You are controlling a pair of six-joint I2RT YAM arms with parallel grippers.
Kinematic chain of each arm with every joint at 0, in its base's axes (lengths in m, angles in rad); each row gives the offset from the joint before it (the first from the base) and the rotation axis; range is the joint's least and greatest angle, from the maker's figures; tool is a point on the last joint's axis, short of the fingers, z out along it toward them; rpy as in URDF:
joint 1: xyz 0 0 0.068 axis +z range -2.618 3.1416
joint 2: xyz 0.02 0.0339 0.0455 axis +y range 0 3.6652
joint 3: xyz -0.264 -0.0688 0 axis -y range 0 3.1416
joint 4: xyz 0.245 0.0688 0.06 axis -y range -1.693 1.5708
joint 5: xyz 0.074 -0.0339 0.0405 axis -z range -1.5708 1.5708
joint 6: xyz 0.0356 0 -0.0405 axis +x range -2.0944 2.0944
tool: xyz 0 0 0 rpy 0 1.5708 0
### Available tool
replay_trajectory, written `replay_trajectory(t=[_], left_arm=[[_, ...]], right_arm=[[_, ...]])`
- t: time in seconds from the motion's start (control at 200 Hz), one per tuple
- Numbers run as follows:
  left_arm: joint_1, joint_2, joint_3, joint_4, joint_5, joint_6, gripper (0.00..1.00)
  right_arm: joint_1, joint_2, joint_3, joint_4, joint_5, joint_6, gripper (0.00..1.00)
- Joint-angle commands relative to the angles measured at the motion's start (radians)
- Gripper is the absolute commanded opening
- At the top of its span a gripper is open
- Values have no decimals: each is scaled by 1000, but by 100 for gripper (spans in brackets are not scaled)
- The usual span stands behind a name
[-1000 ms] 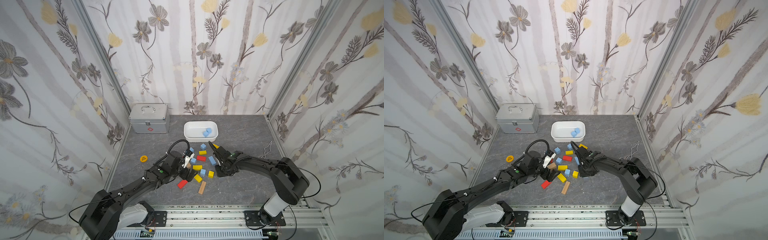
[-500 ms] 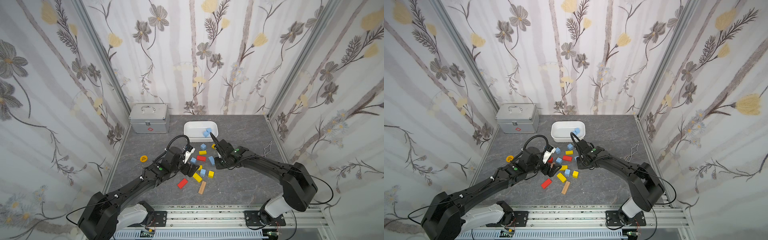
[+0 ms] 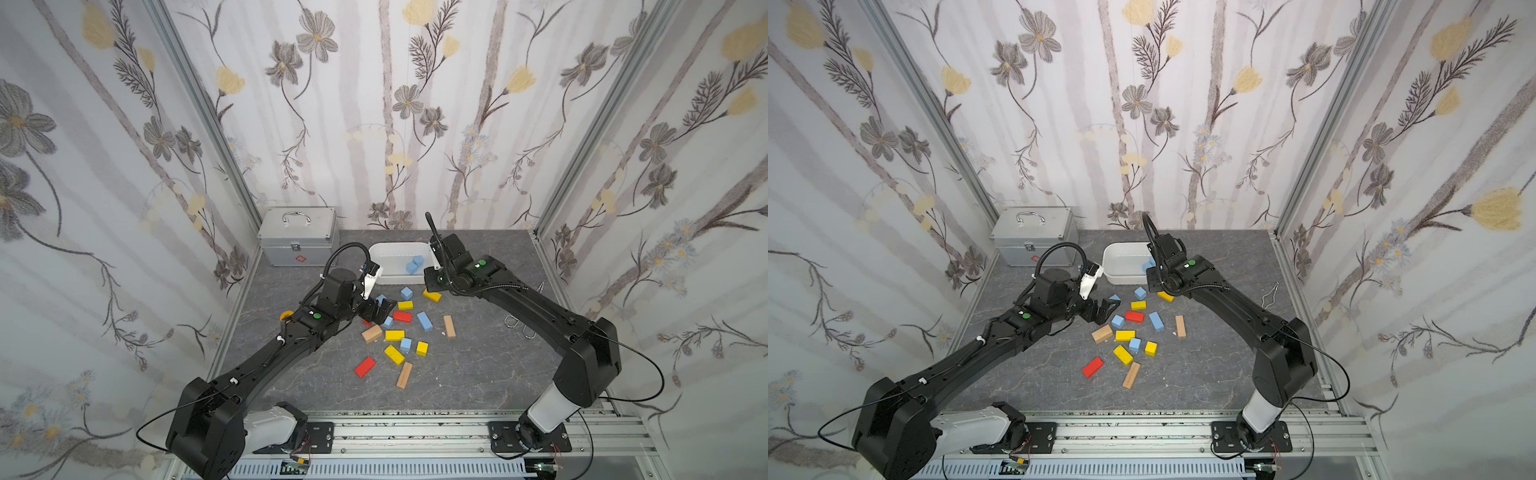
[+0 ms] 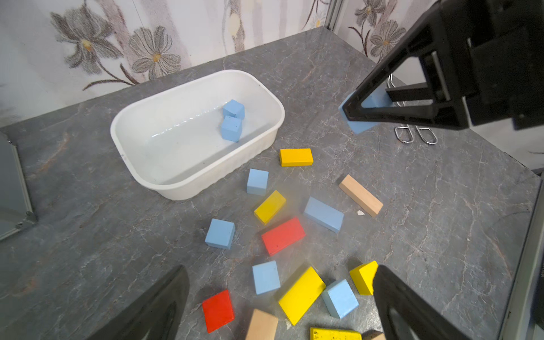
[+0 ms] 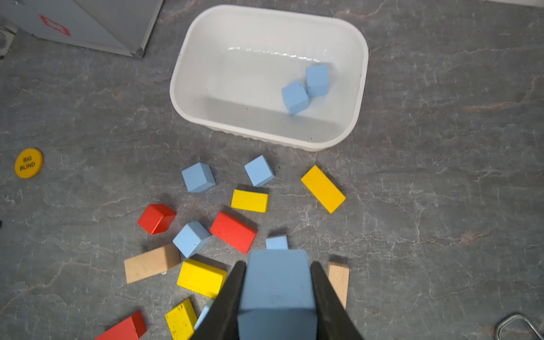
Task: Pick out the blue building blocks
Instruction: Place the building block in the storage box.
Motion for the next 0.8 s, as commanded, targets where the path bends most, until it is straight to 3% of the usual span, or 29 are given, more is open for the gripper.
replay_trajectory(t=[0.0,0.38,0.794], left_arm=[[29,18,32,44,12,32,100],[132,163,65,167,58,19,100],[156,326,103,237,97,-1,100]], right_arm=[[-10,50,85,22,10,-24,0],[-70,267,371,-12,20,-65,0],[-109,492,546,-18,13,-135,0]])
